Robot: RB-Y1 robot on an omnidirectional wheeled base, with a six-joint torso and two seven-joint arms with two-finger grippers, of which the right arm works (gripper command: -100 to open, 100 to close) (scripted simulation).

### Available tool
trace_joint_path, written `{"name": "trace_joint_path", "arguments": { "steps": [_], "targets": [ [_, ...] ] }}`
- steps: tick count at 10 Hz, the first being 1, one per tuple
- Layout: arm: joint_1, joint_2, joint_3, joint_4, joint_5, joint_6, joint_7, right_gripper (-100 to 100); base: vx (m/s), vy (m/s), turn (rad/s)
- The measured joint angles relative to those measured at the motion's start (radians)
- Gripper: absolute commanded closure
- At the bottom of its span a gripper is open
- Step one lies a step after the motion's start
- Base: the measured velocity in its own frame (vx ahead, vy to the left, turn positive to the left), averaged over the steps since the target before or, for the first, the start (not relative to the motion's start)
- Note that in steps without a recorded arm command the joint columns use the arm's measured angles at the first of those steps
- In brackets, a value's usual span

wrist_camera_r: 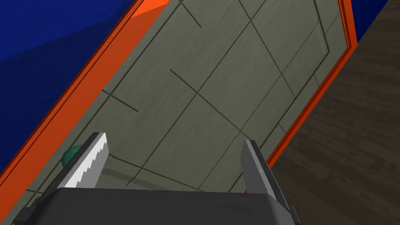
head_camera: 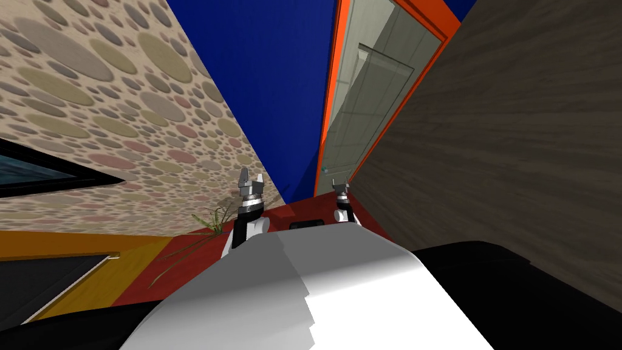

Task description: Pull the door open

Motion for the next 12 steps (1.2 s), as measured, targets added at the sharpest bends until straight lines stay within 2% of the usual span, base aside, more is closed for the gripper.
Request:
{"name": "trace_joint_path", "arguments": {
  "steps": [3,4,10,11,12],
  "targets": [
    [-0.023,-0.021,0.018,0.081,-0.023,-0.022,-0.071,-100,0.04,-0.041,0.075],
    [-0.022,-0.023,0.023,0.095,-0.027,-0.025,-0.088,-100,0.039,-0.063,0.134],
    [-0.067,-0.055,0.054,0.233,-0.067,-0.053,-0.207,-100,0.037,-0.046,0.086],
    [-0.085,-0.061,0.061,0.273,-0.076,-0.063,-0.231,-100,0.054,-0.075,0.166],
    [-0.091,-0.069,0.07,0.301,-0.087,-0.07,-0.259,-100,0.041,-0.067,0.053]
  ]
}}
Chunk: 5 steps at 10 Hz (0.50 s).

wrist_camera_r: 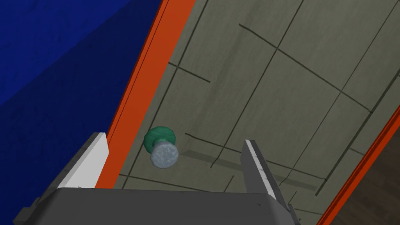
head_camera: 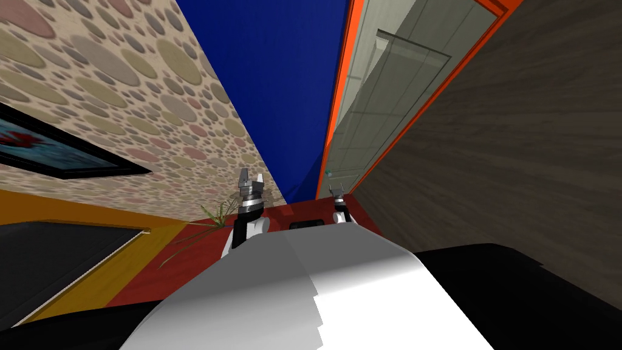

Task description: Pull the door open

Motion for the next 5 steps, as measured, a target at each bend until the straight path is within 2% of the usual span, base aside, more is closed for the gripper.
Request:
{"name": "trace_joint_path", "arguments": {
  "steps": [4,5],
  "targets": [
    [-0.026,-0.024,0.025,0.1,-0.031,-0.021,-0.096,-100,0.045,-0.063,0.108],
    [-0.042,-0.031,0.031,0.139,-0.039,-0.03,-0.124,-100,0.042,-0.07,0.148]
  ]
}}
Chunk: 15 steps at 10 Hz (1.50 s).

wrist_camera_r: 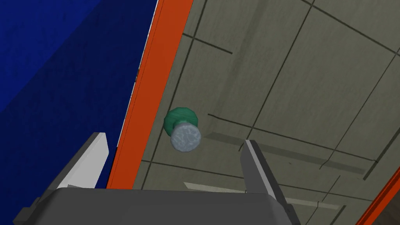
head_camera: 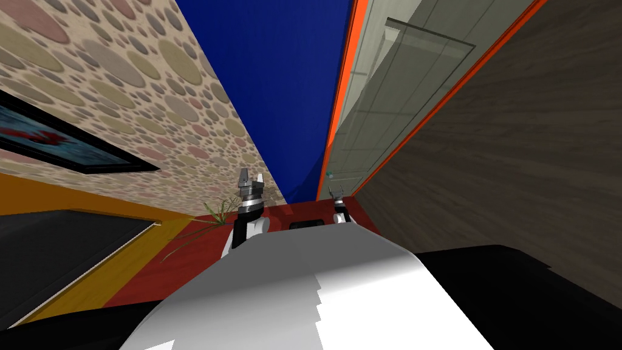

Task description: Pull the door open

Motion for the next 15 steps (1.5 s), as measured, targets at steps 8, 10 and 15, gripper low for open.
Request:
{"name": "trace_joint_path", "arguments": {
  "steps": [8,10,15],
  "targets": [
    [-0.056,-0.047,0.051,0.2,-0.066,-0.039,-0.193,-100,0.043,-0.063,0.091],
    [-0.071,-0.054,0.061,0.25,-0.075,-0.054,-0.228,-100,0.029,-0.055,0.085],
    [-0.106,-0.087,0.09,0.369,-0.116,-0.077,-0.349,-100,0.043,-0.067,0.091]
  ]
}}
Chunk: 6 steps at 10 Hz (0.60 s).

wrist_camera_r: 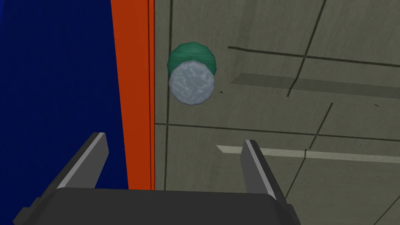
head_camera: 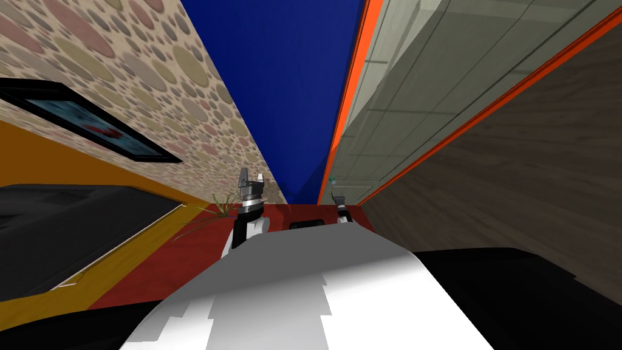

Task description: Pull the door open

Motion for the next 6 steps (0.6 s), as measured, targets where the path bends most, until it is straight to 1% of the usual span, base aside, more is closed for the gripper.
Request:
{"name": "trace_joint_path", "arguments": {
  "steps": [2,3,5,6],
  "targets": [
    [-0.006,-0.005,0.006,0.022,-0.008,-0.004,-0.022,-100,0.013,-0.028,0.018],
    [-0.006,-0.005,0.006,0.024,-0.008,-0.004,-0.024,-100,0.114,0.007,0.151],
    [-0.003,-0.016,-0.003,0.041,-0.015,-0.015,-0.037,-100,0.17,0.023,0.104],
    [-0.004,-0.026,-0.008,0.055,-0.018,-0.024,-0.05,-100,0.191,0.026,0.125]
  ]
}}
